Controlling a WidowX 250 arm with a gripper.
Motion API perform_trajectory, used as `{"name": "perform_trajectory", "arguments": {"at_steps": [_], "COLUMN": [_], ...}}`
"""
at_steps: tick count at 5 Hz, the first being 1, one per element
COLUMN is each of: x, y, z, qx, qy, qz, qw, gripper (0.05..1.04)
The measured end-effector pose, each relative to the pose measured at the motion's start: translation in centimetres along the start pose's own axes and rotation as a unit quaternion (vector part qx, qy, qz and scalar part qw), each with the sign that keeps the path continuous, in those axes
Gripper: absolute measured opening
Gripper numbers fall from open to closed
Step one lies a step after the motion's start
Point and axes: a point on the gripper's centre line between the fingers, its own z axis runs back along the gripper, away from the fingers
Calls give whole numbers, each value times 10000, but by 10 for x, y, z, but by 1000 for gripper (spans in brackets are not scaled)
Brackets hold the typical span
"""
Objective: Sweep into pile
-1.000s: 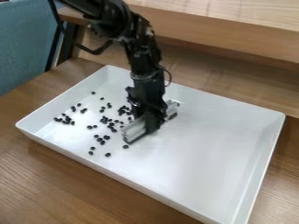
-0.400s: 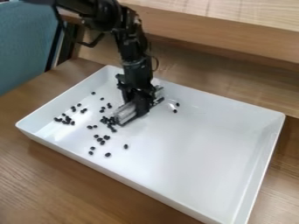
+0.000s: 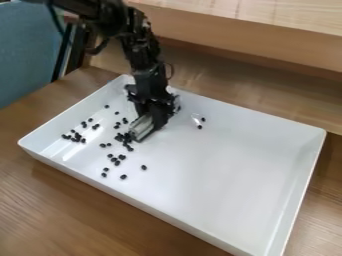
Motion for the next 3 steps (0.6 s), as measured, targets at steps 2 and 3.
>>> {"name": "perform_trajectory", "arguments": {"at_steps": [2, 3], "x": [-25, -34], "y": [13, 17], "z": [4, 6], "qx": [-24, -44], "qy": [-56, -57], "qz": [480, 679], "qw": [9988, 9977], "gripper": [403, 403]}}
